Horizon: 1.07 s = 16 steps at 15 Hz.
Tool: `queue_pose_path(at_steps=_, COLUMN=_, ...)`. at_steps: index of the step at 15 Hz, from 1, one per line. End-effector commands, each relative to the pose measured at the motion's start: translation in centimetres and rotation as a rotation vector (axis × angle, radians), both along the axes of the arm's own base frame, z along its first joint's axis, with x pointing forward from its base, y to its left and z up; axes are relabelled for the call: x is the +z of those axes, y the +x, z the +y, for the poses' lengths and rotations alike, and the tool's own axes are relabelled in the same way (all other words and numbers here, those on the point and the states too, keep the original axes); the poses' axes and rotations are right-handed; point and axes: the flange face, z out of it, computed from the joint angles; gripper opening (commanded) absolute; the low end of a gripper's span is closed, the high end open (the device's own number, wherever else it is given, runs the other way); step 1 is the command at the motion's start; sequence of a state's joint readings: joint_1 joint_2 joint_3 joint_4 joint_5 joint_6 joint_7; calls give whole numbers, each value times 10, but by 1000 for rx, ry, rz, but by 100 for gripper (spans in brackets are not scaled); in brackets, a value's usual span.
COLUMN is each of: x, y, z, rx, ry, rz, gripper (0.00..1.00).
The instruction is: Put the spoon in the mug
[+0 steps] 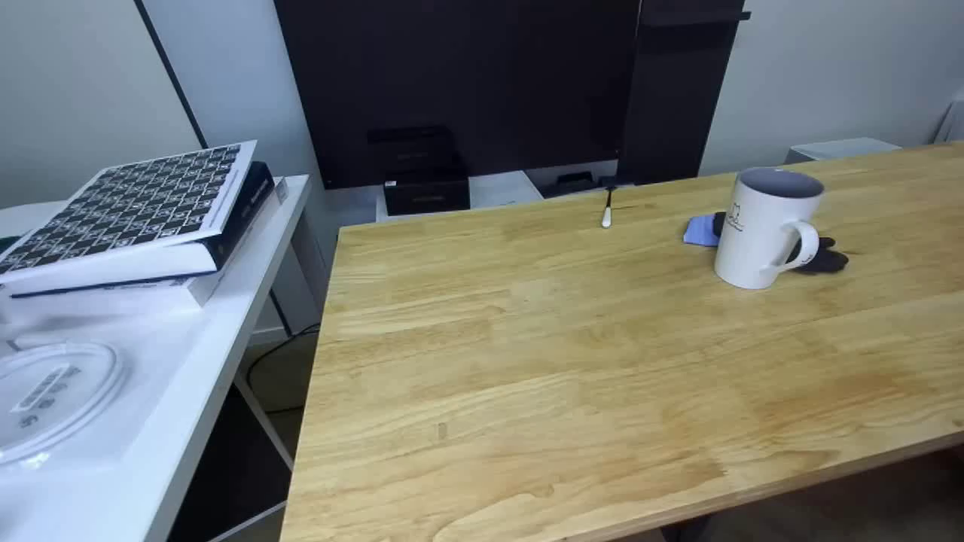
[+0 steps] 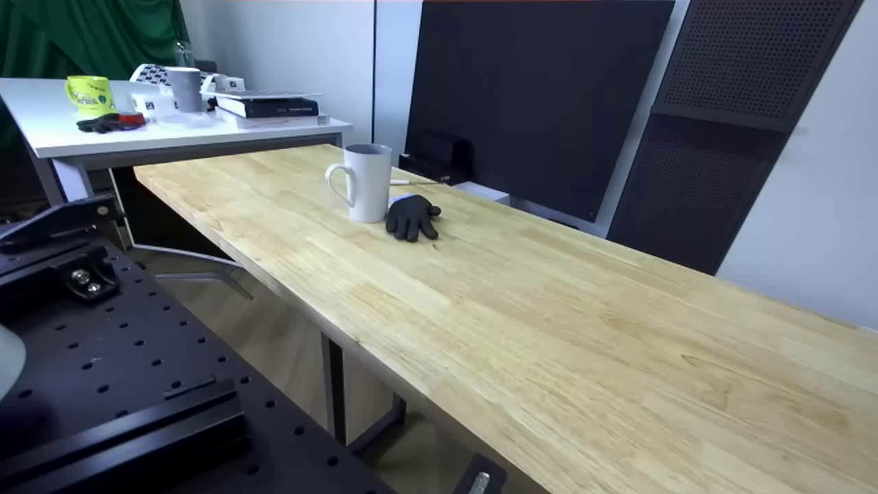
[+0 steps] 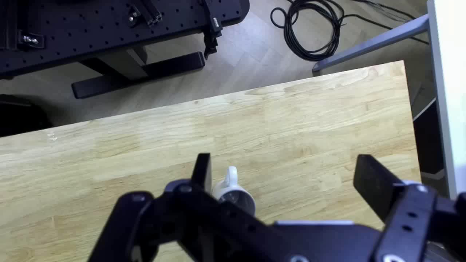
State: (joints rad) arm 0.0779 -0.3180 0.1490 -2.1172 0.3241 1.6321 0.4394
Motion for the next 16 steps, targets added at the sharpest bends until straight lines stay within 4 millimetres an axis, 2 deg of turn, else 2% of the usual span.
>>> queue_pose_path(at_steps=1, x=1, y=0, z=0, rx=0, ry=0, rz=0, gripper=100)
queue_pose_path(at_steps=10, x=1, y=0, z=0, rx=1, ry=0, rz=-2, gripper=100)
queue_pose_path(at_steps=14, x=5, y=15, z=-20, rx=-31, ry=6, rz=-13, gripper=100)
queue_pose_path(at_steps=16, x=12, y=28, z=-41, rx=-81, ry=7, rz=-47, gripper=100)
